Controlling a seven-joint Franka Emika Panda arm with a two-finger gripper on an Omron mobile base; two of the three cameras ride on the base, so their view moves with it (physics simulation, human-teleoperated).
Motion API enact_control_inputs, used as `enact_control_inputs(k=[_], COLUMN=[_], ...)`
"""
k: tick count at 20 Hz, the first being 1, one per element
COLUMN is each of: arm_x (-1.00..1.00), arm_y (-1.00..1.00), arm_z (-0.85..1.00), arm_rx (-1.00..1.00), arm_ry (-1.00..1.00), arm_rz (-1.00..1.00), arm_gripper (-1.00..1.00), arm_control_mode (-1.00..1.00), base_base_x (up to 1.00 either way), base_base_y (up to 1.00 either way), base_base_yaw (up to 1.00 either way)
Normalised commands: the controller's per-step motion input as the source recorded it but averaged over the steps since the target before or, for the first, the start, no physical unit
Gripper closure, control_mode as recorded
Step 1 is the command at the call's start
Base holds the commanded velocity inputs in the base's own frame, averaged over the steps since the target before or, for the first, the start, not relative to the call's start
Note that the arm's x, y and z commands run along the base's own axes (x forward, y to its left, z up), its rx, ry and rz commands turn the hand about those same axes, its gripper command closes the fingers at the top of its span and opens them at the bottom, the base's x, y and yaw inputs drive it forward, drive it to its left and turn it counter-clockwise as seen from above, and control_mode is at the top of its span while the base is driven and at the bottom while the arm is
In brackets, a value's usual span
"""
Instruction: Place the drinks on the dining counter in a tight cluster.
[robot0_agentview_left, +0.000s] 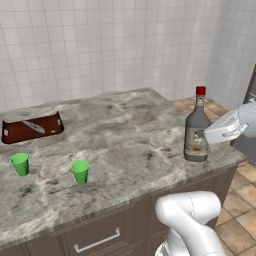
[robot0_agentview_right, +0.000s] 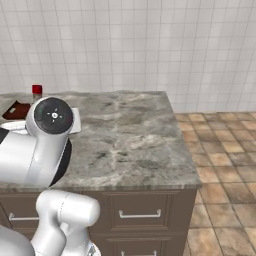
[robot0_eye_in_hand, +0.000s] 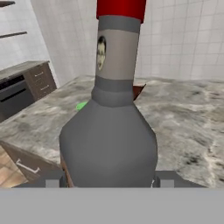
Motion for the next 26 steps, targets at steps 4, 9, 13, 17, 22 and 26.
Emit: enact_control_inputs(k=[4,9,13,17,22,26], arm_x=[0.00,0.54,1.00,0.99,0.69,0.42], arm_y=[0.00,0.14,0.24,0.01,0.00,0.25], arm_z=[0.00,0.00,0.08,-0.01,-0.82,-0.82], arm_rx=[0.00,-0.01,-0.09,-0.04,-0.01,0.00], arm_ry=[0.00,0.11,0.34,0.13,-0.23,-0.32], arm_rz=[0.00,0.03,0.18,0.16,0.14,0.11], arm_gripper=[1.00,1.00,1.00,1.00,1.00,1.00], arm_control_mode=[1.00,-1.00,-1.00,-1.00,-1.00,-1.00], base_base_x=[0.00,0.09,0.00,0.00,0.00,0.00], base_base_y=[0.00,0.00,0.00,0.00,0.00,0.00], base_base_yaw=[0.00,0.00,0.00,0.00,0.00,0.00])
